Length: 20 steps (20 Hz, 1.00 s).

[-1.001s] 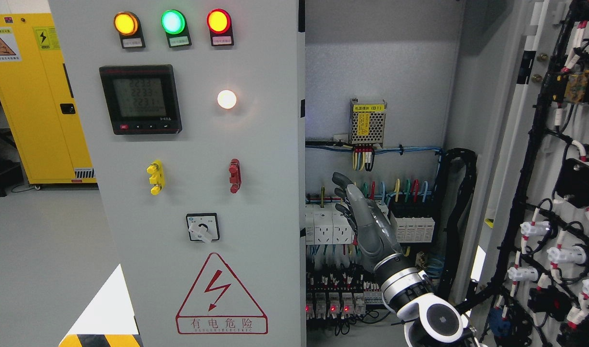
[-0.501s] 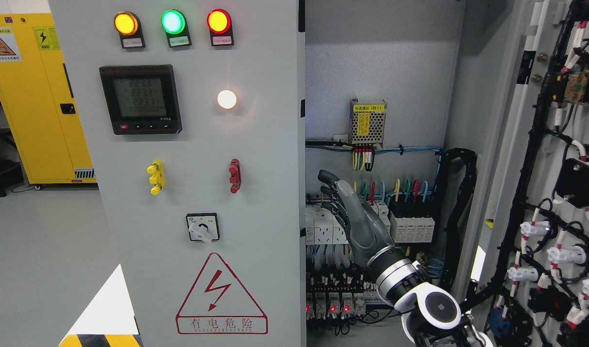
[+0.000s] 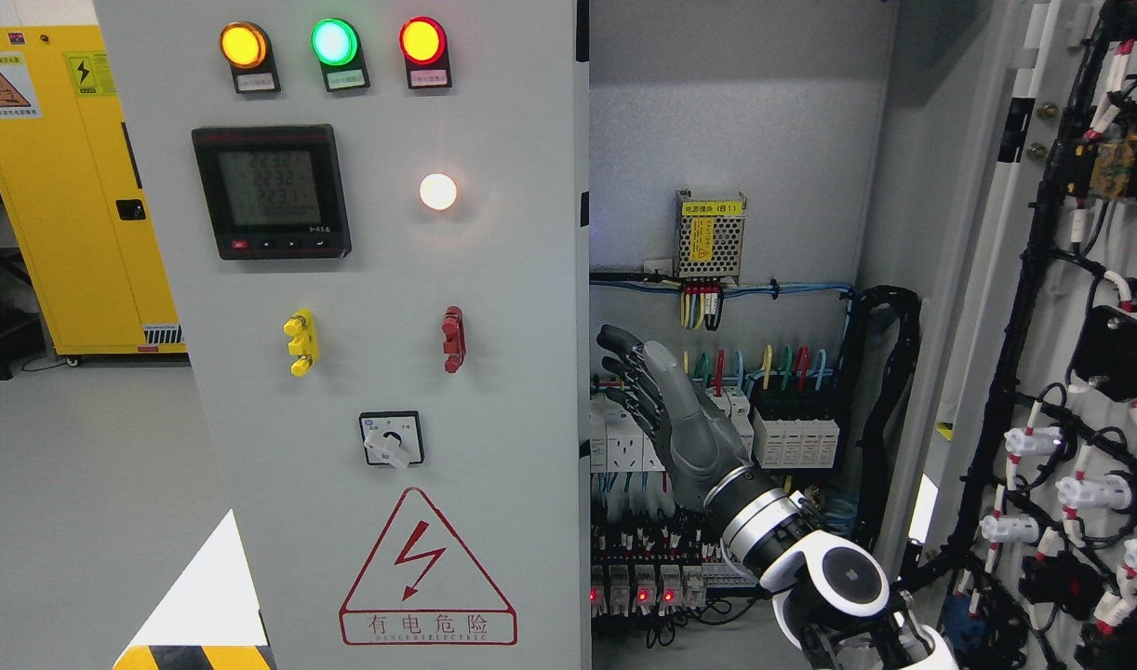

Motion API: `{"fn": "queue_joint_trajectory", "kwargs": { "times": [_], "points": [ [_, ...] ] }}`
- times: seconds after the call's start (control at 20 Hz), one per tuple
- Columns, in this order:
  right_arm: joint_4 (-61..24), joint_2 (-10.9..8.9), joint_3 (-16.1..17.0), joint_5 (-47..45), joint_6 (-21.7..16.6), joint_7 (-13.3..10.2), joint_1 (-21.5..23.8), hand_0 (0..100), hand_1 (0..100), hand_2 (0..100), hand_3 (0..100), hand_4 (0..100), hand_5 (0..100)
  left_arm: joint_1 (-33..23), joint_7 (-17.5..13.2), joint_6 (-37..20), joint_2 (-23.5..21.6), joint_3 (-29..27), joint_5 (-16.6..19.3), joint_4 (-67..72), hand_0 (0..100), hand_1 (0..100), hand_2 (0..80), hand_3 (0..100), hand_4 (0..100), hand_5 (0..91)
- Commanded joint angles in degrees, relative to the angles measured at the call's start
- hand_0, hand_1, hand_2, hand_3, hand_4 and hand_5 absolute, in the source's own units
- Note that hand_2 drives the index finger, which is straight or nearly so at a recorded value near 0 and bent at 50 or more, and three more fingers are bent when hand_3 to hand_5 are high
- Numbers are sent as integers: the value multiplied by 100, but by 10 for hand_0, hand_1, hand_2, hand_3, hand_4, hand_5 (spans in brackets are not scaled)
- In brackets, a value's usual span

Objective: Open door with both hands
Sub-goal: 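Reach the right hand behind the inner edge of the indicator-light door, then push the indicator-light door open away from the cabinet with the right hand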

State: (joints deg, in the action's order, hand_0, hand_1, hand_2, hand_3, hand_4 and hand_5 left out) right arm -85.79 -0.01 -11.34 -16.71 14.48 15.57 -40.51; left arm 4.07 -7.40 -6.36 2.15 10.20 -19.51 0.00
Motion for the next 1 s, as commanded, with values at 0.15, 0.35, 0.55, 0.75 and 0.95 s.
{"fn": "queue_joint_trajectory", "kwargs": {
  "times": [0.15, 0.35, 0.55, 0.75, 0.95],
  "points": [
    [256, 239, 176, -219, 81, 368, -168, 220, 10, 0, 0, 0, 0, -3, 11, 3, -4, -1, 0, 53, 0, 0, 0, 0, 0, 0],
    [274, 353, 193, -219, 187, 395, -264, 222, 11, 0, 0, 0, 0, -3, 11, 3, -4, -1, 0, 53, 0, 0, 0, 0, 0, 0],
    [291, 362, 202, -219, 195, 403, -300, 221, 11, 0, 0, 0, 0, -3, 11, 3, -4, -1, 0, 53, 0, 0, 0, 0, 0, 0],
    [318, 362, 307, -245, 187, 421, -309, 221, 11, 0, 0, 0, 0, -3, 11, 3, 4, -1, 0, 53, 0, 0, 0, 0, 0, 0],
    [388, 353, 369, -439, 248, 859, -317, 221, 11, 0, 0, 0, 0, -3, 11, 3, -4, -1, 0, 53, 0, 0, 0, 0, 0, 0]
  ]
}}
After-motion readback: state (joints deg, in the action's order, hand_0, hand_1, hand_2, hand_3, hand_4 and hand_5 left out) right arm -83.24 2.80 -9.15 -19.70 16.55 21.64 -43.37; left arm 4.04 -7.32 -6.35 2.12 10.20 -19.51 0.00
